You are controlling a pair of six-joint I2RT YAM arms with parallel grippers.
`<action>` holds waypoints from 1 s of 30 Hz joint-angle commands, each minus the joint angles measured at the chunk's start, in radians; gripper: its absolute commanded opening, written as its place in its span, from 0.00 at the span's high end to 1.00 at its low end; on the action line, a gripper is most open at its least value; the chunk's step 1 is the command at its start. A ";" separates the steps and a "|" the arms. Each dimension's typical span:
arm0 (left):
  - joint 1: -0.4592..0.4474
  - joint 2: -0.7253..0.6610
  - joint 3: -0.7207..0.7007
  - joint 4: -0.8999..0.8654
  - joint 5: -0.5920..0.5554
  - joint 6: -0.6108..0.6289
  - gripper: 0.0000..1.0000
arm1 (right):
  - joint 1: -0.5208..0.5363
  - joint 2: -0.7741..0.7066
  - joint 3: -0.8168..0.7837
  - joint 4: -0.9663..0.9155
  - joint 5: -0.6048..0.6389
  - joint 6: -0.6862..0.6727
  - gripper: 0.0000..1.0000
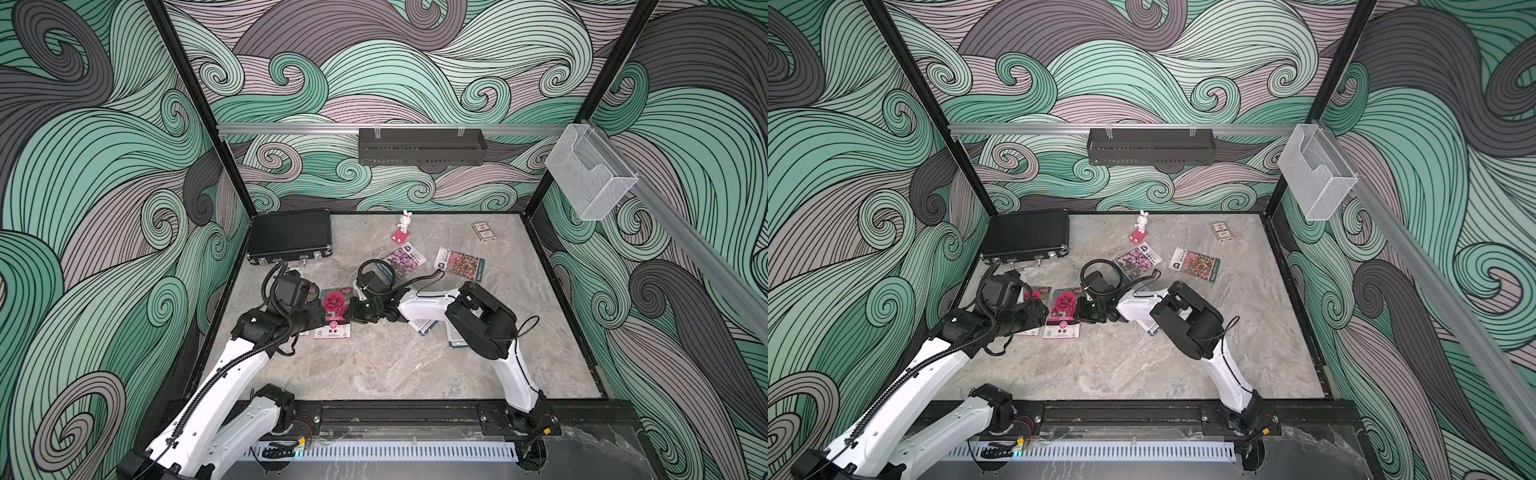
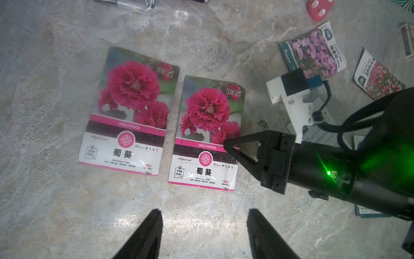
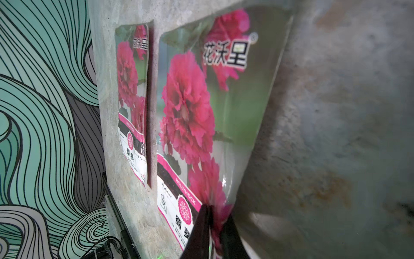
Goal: Arrange the seed packets in a row
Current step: Place the seed packet at the center of the board.
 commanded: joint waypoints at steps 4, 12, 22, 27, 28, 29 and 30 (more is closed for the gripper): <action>0.012 -0.017 0.003 -0.007 -0.010 0.005 0.34 | 0.006 0.020 0.032 -0.040 0.021 -0.016 0.76; 0.015 -0.019 0.001 -0.006 -0.015 0.006 0.32 | 0.004 -0.005 0.024 -0.050 0.058 -0.026 0.56; 0.020 0.013 0.001 0.006 -0.017 0.008 0.31 | -0.035 -0.157 -0.097 -0.003 0.147 -0.079 0.35; 0.021 0.084 -0.019 0.048 0.021 -0.008 0.31 | -0.065 -0.259 -0.161 -0.012 0.124 -0.122 0.36; 0.021 0.103 -0.029 0.070 0.039 -0.014 0.32 | -0.069 -0.282 -0.179 -0.016 0.117 -0.135 0.36; 0.020 0.123 -0.039 0.094 0.059 -0.020 0.32 | -0.073 -0.305 -0.196 -0.017 0.112 -0.152 0.36; 0.020 0.140 -0.049 0.111 0.075 -0.027 0.32 | -0.076 -0.319 -0.202 -0.029 0.099 -0.173 0.37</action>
